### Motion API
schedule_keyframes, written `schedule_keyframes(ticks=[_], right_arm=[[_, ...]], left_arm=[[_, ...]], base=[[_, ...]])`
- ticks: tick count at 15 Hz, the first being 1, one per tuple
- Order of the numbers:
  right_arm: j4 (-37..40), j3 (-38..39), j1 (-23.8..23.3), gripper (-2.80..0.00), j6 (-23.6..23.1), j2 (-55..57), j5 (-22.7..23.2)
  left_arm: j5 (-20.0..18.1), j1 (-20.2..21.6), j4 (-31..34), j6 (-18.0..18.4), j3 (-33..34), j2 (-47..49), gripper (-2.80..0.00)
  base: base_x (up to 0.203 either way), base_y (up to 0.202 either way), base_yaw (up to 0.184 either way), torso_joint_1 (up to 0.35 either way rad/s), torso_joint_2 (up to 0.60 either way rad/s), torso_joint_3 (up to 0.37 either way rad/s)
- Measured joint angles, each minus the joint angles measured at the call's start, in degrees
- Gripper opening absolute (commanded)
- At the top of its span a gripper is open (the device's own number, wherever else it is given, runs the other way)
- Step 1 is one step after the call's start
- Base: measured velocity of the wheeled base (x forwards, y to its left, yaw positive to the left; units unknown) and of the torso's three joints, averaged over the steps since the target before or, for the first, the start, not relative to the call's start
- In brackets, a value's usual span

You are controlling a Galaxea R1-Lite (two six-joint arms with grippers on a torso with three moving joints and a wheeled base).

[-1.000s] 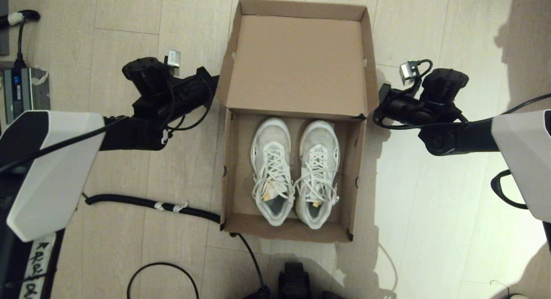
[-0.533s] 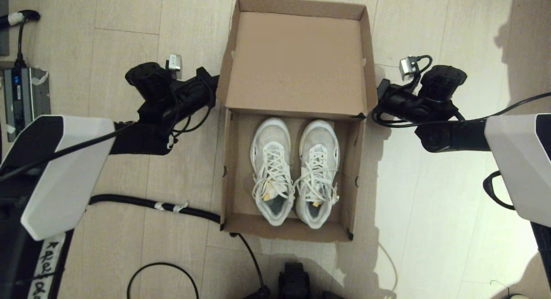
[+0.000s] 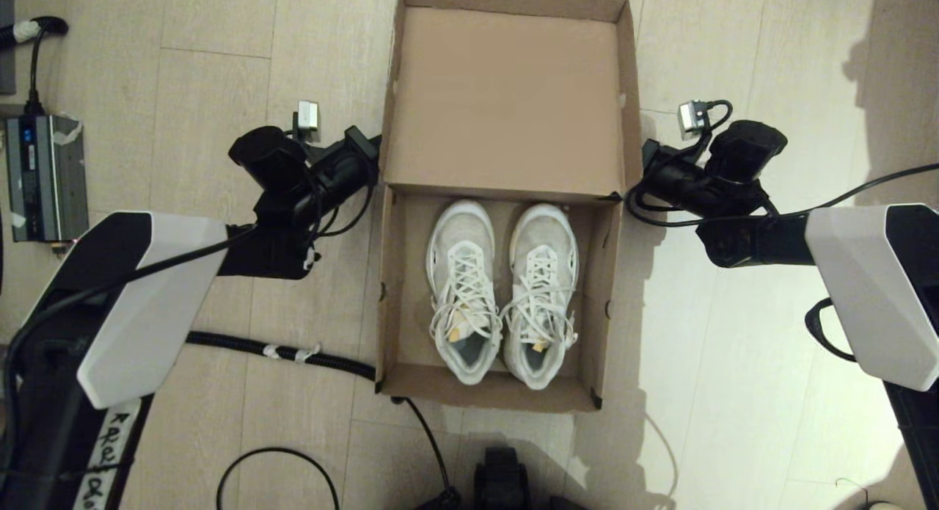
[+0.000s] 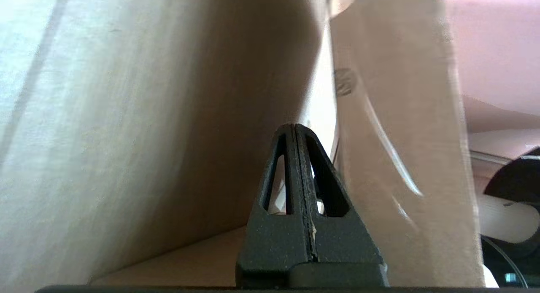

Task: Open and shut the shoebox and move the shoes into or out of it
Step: Close the shoe box

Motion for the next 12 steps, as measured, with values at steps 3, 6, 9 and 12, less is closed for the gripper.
schedule_keyframes(ticks=[3,6,9,12], right_arm=[[-2.5,0.0,0.6,-2.80,0.1,0.0,-3.3],[-5.6,0.1,1.3,-2.80,1.9,-0.1,-3.9],[-9.0,0.1,1.5,-2.80,7.1,-1.0,-4.9],[-9.2,0.1,1.5,-2.80,8.5,-2.1,-4.9]], left_arm=[[0.0,-0.1,-2.3,0.2,0.1,0.1,-2.80],[0.2,-0.1,-4.7,0.2,0.1,0.2,-2.80],[0.2,-0.5,-5.9,0.2,0.1,0.2,-2.80],[0.0,-0.8,-7.0,0.2,0.1,-0.2,-2.80]], base=[[0.000,0.000,0.000,0.000,0.00,0.000],[0.000,0.000,0.000,0.000,0.00,0.000],[0.000,0.000,0.000,0.000,0.00,0.000],[0.000,0.000,0.000,0.000,0.00,0.000]])
